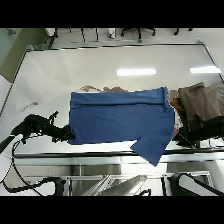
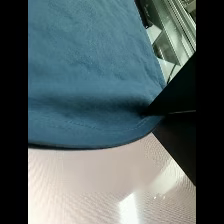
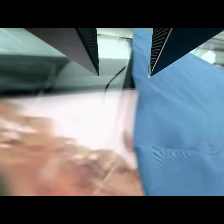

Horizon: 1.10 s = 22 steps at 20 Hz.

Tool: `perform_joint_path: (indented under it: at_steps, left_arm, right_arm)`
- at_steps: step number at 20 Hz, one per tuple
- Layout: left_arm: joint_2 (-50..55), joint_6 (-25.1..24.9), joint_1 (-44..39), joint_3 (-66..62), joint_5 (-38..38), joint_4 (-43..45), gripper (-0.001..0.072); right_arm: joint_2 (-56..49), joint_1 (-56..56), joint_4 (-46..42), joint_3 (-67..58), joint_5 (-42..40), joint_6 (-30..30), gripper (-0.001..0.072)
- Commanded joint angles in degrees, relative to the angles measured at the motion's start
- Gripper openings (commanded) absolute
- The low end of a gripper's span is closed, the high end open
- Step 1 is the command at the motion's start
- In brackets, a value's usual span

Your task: Fold the shirts.

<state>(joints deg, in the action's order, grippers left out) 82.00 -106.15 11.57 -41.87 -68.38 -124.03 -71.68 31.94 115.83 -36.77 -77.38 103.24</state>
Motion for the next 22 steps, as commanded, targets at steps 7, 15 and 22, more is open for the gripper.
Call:
perform_joint_path:
  at_steps: [7,15,22]
  left_arm:
    - [0.0,-0.4,0.3,0.1,-1.6,0.0,0.0010]
    - [-6.8,10.0,0.5,0.1,-7.2,18.3,0.0009]
    - [-12.8,10.3,6.0,0.1,-8.8,19.9,0.0009]
  right_arm:
    - [-8.7,-12.2,7.4,1.4,5.0,3.9,0.0316]
    - [0.1,-12.0,-6.8,1.4,2.8,-7.8,0.0022]
    - [6.2,-12.2,-11.6,2.7,-0.6,-13.8,0.0023]
